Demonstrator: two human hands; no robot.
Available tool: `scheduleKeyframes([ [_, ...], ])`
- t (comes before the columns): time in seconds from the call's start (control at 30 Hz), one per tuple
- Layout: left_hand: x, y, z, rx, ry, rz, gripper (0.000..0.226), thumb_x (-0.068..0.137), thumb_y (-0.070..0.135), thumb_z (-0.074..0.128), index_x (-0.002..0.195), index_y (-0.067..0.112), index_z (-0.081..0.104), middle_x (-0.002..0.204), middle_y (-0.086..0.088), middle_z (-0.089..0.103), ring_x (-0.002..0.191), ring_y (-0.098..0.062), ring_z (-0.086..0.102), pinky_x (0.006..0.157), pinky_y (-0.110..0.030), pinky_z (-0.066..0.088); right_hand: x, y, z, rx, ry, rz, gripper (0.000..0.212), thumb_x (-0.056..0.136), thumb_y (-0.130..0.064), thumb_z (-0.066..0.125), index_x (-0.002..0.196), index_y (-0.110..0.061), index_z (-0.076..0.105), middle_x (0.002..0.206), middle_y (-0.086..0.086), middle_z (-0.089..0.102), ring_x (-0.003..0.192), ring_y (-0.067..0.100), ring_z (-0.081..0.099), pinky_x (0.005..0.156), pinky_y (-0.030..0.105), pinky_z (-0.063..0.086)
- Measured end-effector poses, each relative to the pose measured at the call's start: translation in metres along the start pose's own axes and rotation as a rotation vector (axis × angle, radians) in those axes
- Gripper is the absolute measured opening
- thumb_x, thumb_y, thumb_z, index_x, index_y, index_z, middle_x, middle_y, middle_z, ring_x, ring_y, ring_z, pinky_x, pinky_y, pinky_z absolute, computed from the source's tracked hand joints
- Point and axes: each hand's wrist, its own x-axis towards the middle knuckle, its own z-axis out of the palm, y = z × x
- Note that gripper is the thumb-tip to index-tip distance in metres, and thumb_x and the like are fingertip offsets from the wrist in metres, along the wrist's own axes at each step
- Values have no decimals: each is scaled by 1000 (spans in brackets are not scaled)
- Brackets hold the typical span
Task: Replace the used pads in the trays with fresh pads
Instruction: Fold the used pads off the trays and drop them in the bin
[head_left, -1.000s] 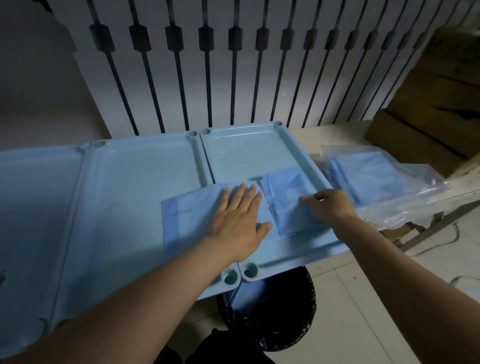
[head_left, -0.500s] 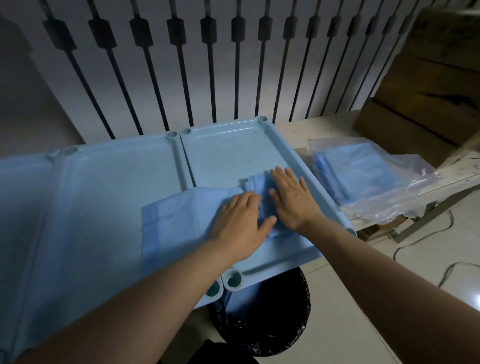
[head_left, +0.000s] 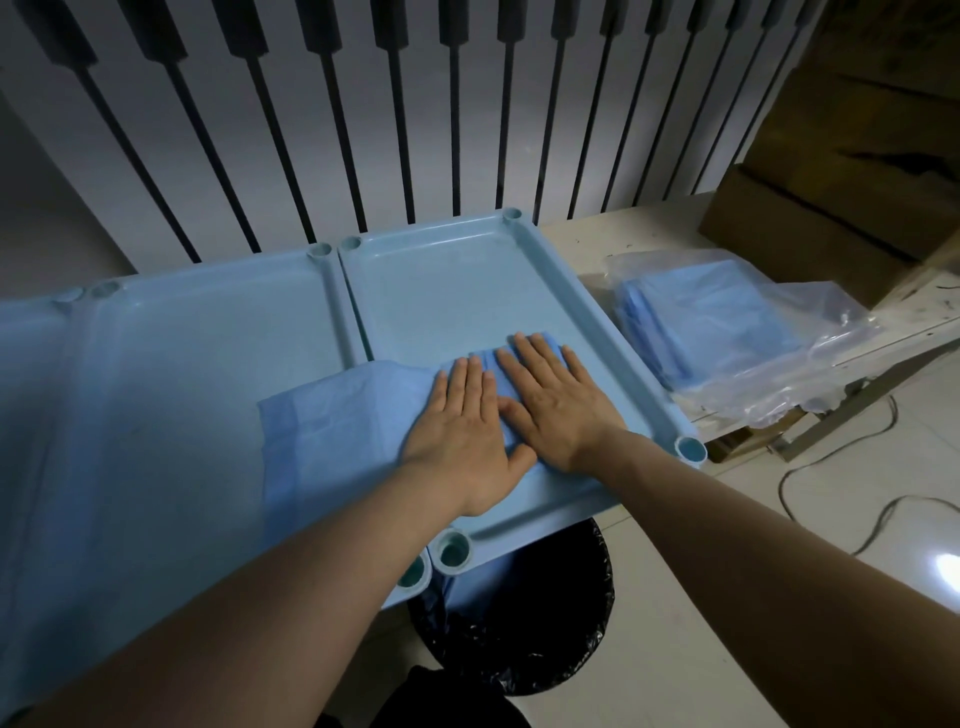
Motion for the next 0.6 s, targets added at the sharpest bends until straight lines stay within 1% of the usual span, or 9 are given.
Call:
scheduleKeyframes([
  [0.07,0,1,0,20,-31,-4,88,93,62,13,148,-2,-14,157,-22,-19,146,-32,-20,119,-46,-6,0,-1,-2,111,31,41,67,98,-54,11,156,-20,2,163,1,-7,149,17,-12,120,36,-10],
  [0.1,1,2,-1,11,-48,-5,88,93,62,14,148,-2,-15,156,-23,-20,145,-32,-20,119,-46,-7,-1,-1,-3,246,108,97,63,102,-44,24,155,-15,9,163,6,0,150,20,-5,120,34,-5],
  [0.17,2,1,-1,-7,-64,-4,89,93,61,15,148,-2,-15,156,-23,-21,145,-33,-21,119,-46,-7,-8,2,-10,535,340,293,56,100,-23,44,150,-3,26,157,17,23,146,29,17,118,34,10],
  [0.23,2,1,-1,-13,-65,-4,89,93,61,15,148,-2,-15,156,-23,-21,145,-33,-21,119,-46,-7,-19,8,-17,647,455,486,50,95,-15,50,142,-1,40,142,22,43,132,35,38,111,39,29],
  [0.33,0,1,-2,-6,-67,-3,88,94,60,15,148,-2,-16,156,-23,-21,145,-32,-21,119,-46,-8,-35,12,-22,645,339,675,42,93,-25,50,130,-6,51,121,17,59,111,35,56,92,40,46],
  [0.4,-1,1,-3,-3,-74,-4,88,94,60,15,148,-2,-16,156,-22,-22,145,-32,-21,119,-45,-8,-37,14,-23,611,198,725,37,89,-37,55,107,-6,59,100,11,64,95,33,60,77,36,47],
  [0.47,-3,-1,-6,-5,-74,-4,86,95,59,14,148,-2,-15,157,-21,-20,146,-31,-20,119,-44,-9,-36,17,-27,659,123,742,41,81,-47,66,87,-7,58,75,6,57,77,28,58,63,30,41],
  [0.53,-11,-2,-8,-18,-49,-7,83,97,58,14,149,-1,-12,158,-19,-16,147,-29,-17,120,-43,-9,-34,18,-31,743,103,755,41,74,-45,75,74,-9,56,65,4,52,65,25,53,55,28,36],
  [0.6,-23,-3,-8,-21,-15,8,79,99,55,15,150,0,-10,159,-17,-14,147,-28,-16,120,-43,-9,-35,16,-35,849,141,739,43,74,-35,80,59,-13,46,56,1,41,54,19,40,50,29,28],
])
